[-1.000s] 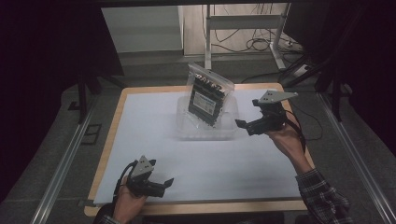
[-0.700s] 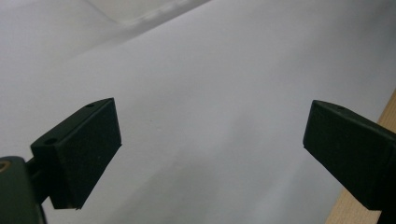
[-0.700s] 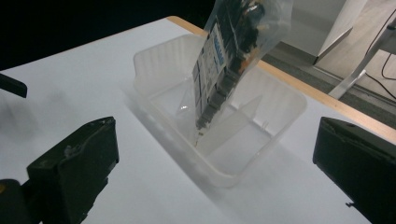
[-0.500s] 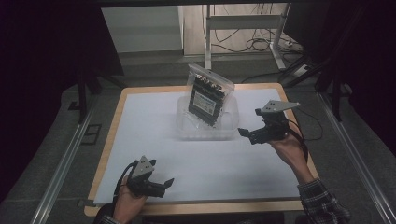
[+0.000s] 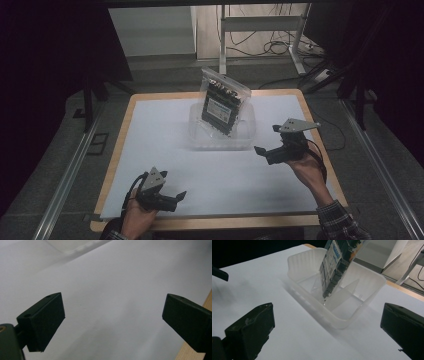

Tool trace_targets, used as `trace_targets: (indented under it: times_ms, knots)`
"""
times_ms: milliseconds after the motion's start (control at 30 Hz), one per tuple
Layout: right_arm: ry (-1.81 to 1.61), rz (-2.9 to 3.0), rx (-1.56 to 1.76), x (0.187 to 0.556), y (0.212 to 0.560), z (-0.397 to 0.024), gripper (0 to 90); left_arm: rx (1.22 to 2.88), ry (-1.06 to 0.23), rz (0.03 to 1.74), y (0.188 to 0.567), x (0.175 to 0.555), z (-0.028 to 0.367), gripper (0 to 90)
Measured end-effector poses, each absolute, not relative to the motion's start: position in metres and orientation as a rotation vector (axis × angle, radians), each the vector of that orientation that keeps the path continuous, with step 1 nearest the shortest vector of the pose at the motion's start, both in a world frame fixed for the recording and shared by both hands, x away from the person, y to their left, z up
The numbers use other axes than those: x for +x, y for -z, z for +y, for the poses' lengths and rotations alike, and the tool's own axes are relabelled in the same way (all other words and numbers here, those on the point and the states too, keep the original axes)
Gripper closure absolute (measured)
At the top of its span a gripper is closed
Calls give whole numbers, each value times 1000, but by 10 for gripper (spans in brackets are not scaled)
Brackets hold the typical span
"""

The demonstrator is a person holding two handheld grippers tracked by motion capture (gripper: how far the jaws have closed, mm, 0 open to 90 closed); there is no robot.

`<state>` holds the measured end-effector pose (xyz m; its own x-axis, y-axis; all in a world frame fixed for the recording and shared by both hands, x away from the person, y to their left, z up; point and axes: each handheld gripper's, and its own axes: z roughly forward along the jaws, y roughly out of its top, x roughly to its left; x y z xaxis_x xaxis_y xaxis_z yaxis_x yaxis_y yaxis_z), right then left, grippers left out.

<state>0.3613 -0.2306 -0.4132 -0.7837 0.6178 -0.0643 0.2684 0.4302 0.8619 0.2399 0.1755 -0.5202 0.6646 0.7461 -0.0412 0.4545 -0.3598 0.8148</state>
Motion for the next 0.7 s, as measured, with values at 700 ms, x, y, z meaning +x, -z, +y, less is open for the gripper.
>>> trace_targets:
  times_ms: [700]
  knots:
    - [-1282,2282,789,329,416,-238,0,2006,-474,915,520,239,177,38]
